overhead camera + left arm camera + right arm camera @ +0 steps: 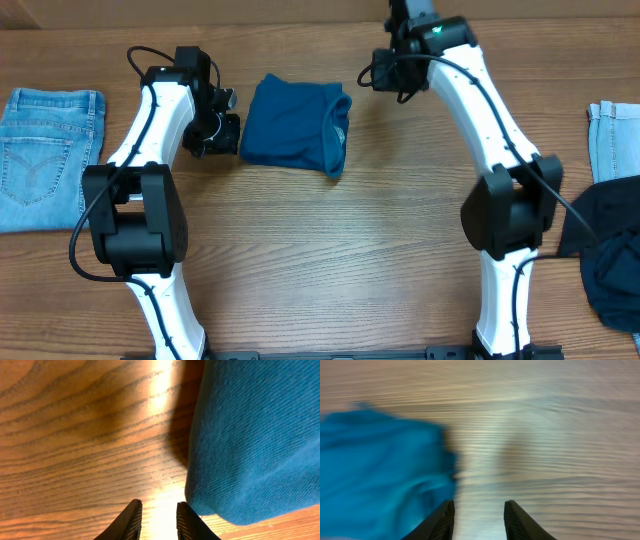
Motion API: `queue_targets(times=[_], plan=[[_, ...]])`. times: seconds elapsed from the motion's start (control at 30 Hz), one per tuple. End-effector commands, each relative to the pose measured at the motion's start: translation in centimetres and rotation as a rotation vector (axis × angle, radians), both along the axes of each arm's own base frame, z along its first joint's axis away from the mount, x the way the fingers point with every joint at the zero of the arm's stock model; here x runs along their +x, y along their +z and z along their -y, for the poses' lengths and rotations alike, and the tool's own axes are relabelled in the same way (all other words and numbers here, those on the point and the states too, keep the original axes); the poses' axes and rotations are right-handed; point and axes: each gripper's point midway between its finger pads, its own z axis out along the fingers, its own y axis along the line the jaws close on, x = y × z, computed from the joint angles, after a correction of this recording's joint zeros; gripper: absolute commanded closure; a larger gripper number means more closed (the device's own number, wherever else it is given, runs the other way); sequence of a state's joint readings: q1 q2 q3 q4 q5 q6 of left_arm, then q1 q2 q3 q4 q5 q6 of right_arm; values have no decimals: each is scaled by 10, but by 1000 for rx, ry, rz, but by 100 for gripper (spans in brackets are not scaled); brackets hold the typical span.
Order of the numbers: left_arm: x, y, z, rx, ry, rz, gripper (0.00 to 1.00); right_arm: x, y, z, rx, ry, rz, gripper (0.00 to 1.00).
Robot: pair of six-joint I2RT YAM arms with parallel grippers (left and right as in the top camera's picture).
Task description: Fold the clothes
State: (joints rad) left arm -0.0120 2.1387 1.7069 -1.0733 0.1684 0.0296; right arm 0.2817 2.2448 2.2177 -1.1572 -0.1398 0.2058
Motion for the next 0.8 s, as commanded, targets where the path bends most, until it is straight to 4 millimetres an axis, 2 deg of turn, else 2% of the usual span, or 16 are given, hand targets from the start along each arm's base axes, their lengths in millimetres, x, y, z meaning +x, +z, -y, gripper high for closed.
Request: queue_targets(times=[0.0,0.13,0.2,0.4,0.43,0.47,0.5,0.57,0.7,0.77], plan=[[-2,-7,1,-19,-12,-14,73,-29,10,-55,109,173,-35,63],[-2,-7,1,-19,-12,-16,72,-50,-47,-89,80,199,-140,62],[-2,-7,1,-20,-12,-17,73,-46,-67,-93,53,193,-133,62],[-3,-6,4,-34,-13,-18,72,-39,-87,-83,0,123,-113,62],[-3,-6,4,-34,-13,-19,72,-39,-90,-82,-4,120,-115,65],[-3,-6,4,-34,-13,-19,72,-40,-91,-82,-4,120,-118,78],[-3,-6,4,-34,-13,-19,72,-41,-93,-81,-6,119,-122,96],[-3,-6,4,-34,-13,-20,72,-42,-90,-81,3,94,-130,96],[-3,-6,4,-34,-13,-19,72,-42,-48,-81,141,207,-94,96],[-3,-6,4,-34,-13,-19,72,-42,-39,-69,150,192,-97,93]])
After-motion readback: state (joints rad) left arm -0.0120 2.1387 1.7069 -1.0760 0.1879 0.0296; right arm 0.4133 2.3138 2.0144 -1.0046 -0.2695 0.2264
